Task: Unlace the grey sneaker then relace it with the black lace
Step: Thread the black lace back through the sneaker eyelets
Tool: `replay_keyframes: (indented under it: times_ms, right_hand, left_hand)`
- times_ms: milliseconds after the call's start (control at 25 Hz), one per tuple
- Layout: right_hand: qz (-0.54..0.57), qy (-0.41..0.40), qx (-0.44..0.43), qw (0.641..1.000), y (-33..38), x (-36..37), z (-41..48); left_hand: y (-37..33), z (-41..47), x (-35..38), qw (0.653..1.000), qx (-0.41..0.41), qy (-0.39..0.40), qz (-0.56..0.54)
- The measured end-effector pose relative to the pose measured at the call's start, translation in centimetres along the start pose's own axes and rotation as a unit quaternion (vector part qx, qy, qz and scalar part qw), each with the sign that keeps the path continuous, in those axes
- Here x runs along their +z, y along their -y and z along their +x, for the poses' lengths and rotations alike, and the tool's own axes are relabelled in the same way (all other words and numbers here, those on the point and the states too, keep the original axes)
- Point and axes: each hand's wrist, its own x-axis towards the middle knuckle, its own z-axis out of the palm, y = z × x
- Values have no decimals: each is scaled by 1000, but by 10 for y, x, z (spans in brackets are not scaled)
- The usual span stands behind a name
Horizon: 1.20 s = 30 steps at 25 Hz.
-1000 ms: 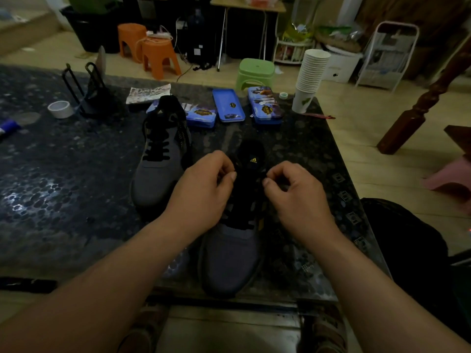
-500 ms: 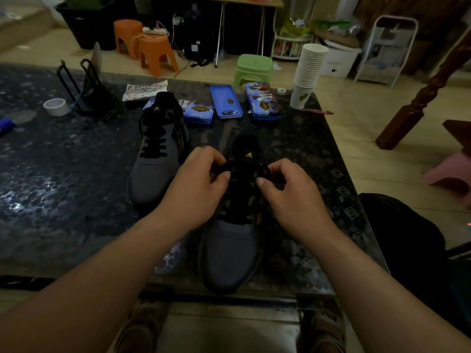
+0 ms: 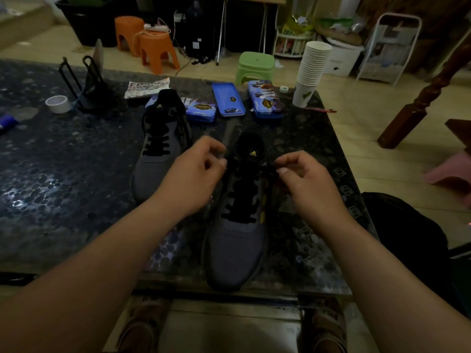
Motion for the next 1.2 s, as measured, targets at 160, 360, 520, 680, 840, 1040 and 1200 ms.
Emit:
replay_keyframes:
  times_ms: [160,360,520,680,840,1040,1200]
  right_hand:
    - [-129,13,-78,989,-2,5,3]
    - [-157,4,-100,982,-4,0,7]
    - [-119,-47,-65,990,-3,-7,11]
    - [-84,-59,-36,994,-2,-7,11]
    - [-104,-90,-47,989,-1,-6,12]
    - [-148,-52,62,986,1,-2,-8]
    - [-185,69,90,976,9,24,-26]
  left_hand:
    - [-5,0,2,995,31,21,89]
    - [-7,7,-3,994,45,1,99]
    - [-10,12,-6,996,-10,-79,44]
    - [-5,13,-9,991,-32,-125,40]
    - [-6,14,-8,985,-37,-162,47]
    - [-9,-10,-3,988,-49,-76,123]
    - [-2,-27,13,979,-101,74,162]
